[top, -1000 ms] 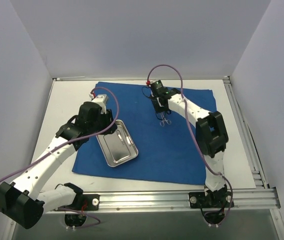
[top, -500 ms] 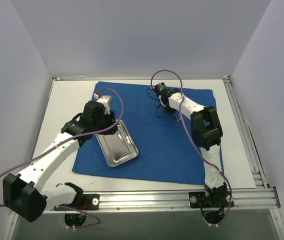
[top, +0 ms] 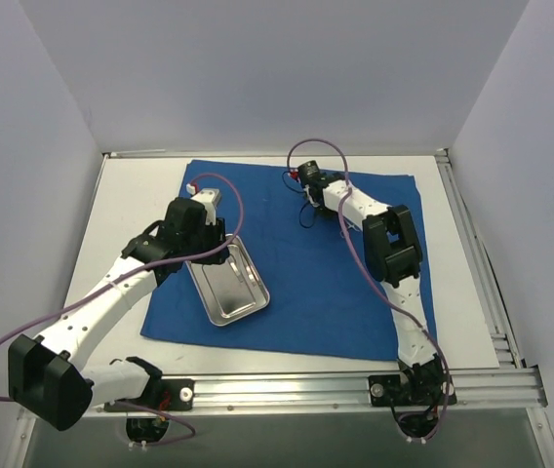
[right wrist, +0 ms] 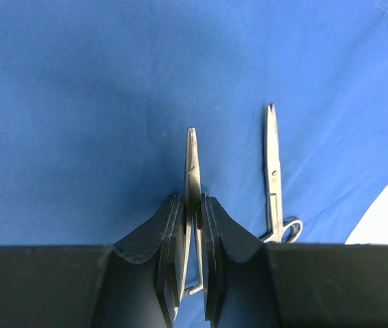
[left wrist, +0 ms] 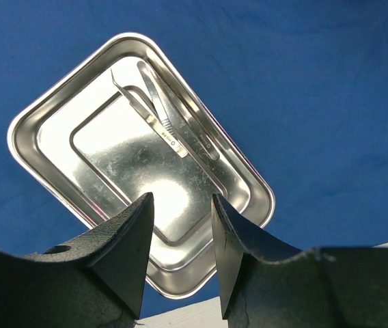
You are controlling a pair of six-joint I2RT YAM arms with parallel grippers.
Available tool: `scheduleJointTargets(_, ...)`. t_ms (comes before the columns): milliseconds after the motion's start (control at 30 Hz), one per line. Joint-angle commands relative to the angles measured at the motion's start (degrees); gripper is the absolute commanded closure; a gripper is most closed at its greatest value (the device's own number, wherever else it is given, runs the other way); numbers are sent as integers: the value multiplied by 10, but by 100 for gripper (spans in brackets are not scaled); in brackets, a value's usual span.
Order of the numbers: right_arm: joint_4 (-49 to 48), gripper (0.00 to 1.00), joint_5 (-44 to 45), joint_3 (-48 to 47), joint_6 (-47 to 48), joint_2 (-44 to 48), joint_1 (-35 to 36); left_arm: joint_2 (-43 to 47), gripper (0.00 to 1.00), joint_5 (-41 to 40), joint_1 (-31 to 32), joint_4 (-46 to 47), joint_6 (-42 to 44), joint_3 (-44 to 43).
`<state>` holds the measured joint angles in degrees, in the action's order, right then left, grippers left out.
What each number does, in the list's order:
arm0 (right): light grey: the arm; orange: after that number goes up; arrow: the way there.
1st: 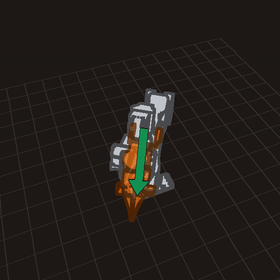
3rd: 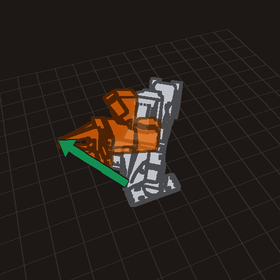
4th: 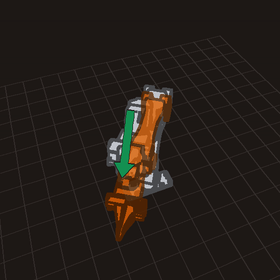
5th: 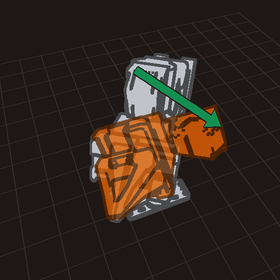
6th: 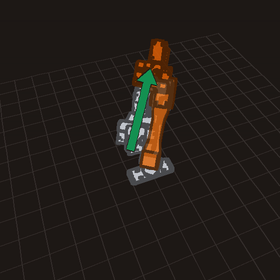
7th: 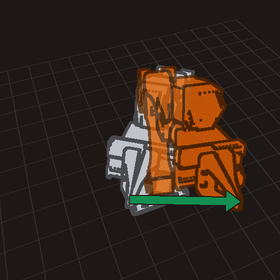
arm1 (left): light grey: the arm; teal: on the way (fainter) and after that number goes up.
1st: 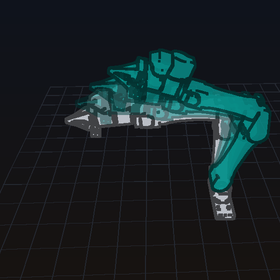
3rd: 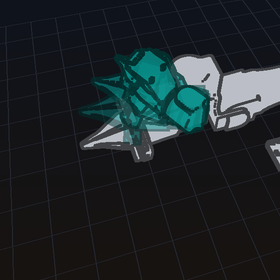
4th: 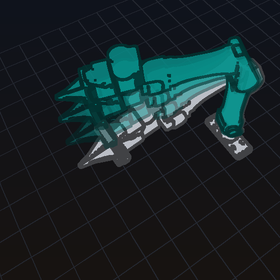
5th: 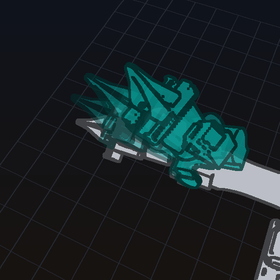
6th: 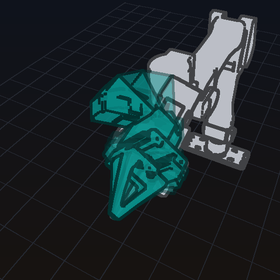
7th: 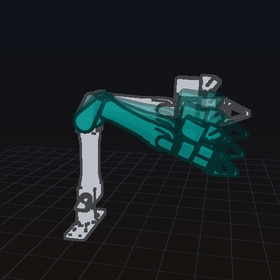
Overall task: Open and lay out the surgical kit
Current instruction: Place the medical item in the surgical kit.
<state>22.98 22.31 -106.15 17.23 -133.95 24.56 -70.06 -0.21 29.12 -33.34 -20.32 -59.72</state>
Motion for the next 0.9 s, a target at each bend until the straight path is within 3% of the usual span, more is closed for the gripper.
scheduleJointTargets(0, 14, 100, 10, -19, 23, -3, -14, 1, 52, 0, -3, -2, 9, -25)
scheduleJointTargets(633, 20, 100, -20, -2, 18, -5, -15, -9, 52, 2, -5, -1, 8, -20)
scheduleJointTargets(867, 29, 90, -26, -6, 10, -8, -14, -8, 52, 2, -6, 0, 8, -17)
